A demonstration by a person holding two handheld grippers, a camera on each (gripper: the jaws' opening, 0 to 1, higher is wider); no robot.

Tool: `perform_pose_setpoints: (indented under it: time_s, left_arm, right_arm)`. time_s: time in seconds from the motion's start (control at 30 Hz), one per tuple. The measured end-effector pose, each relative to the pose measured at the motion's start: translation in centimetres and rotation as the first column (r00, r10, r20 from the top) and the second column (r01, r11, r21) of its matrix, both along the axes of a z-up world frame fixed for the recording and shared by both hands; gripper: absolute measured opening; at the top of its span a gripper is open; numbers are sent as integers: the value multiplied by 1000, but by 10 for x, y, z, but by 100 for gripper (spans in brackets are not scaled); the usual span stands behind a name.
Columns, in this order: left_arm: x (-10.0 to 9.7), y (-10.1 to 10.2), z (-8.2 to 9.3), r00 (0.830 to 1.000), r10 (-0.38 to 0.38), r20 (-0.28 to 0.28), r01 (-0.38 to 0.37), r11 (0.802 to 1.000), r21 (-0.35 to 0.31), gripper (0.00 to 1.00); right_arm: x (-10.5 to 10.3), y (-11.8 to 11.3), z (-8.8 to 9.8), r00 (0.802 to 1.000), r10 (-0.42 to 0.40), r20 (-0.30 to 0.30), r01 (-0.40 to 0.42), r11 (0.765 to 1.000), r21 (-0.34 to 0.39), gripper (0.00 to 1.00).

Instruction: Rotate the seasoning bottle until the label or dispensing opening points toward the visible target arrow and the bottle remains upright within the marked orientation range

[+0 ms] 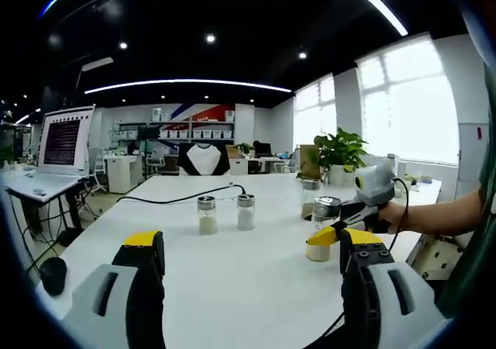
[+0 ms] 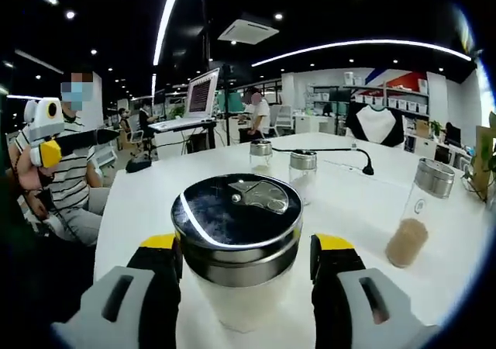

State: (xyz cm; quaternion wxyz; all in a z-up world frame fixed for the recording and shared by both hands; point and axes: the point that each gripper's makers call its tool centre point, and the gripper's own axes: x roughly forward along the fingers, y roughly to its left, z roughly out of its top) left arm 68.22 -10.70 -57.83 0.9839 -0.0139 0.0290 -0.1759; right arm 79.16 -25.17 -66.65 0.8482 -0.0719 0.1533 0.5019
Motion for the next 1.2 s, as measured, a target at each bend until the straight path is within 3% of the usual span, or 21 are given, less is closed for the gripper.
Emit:
perform_pose_setpoints:
  time_s: [0.1, 0.23, 0.47, 0.87, 1.2]
  left_arm:
    - [0, 2, 2, 1000, 5, 4, -5, 1000, 1, 99]
    - [1, 3, 2, 1000, 7, 5, -7, 1000, 2, 99]
    - [2, 1, 1, 1000, 3, 2, -3, 1000, -2, 99]
    - [3, 4, 4, 1000, 6, 10, -5, 1000, -6, 100]
    - [3, 3, 1, 1000, -3, 11, 4, 1000, -13, 100]
  right_arm:
    - [-3, 0, -4, 999, 39, -7, -39, 999, -9, 66]
    - [-3, -1, -1, 998, 61, -29, -60, 997, 41, 64]
    - [-12, 4, -5, 990, 128, -50, -125, 990, 57, 47]
    - [-7, 1, -10, 991, 137, -11, -137, 991, -8, 45]
    - [-6, 0, -11, 993, 116, -6, -116, 993, -16, 45]
